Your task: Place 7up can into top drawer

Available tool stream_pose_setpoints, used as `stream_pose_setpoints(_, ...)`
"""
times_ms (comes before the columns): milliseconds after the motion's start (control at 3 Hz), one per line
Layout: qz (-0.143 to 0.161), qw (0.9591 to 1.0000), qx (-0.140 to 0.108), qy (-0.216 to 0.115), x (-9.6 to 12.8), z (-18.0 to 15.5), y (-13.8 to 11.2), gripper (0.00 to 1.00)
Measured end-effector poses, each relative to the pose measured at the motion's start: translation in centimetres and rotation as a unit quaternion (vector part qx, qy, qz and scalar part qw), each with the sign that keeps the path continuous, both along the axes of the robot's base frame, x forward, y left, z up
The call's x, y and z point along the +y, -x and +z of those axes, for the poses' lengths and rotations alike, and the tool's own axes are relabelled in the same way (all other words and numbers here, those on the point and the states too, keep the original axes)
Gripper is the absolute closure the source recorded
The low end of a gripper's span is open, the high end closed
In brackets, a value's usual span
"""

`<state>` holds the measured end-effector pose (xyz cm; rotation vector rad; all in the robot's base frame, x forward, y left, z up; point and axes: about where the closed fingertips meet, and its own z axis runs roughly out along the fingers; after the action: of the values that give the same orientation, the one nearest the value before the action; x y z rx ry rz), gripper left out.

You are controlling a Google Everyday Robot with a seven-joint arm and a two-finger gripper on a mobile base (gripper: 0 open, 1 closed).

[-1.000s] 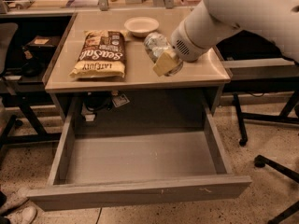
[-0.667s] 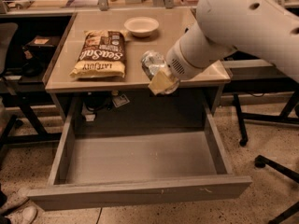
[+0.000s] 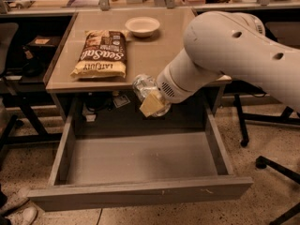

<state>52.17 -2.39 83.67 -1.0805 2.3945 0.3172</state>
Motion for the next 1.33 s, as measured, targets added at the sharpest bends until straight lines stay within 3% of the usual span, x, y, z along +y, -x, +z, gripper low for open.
stream_pose_setpoints(667, 0.013, 0.9967, 0.068, -0.041, 4.4, -7.8, 4.7, 1.00)
stream_pose_setpoints(1333, 0.040, 0.9925, 0.103, -0.053, 8.4, -13.5, 5.7, 1.00)
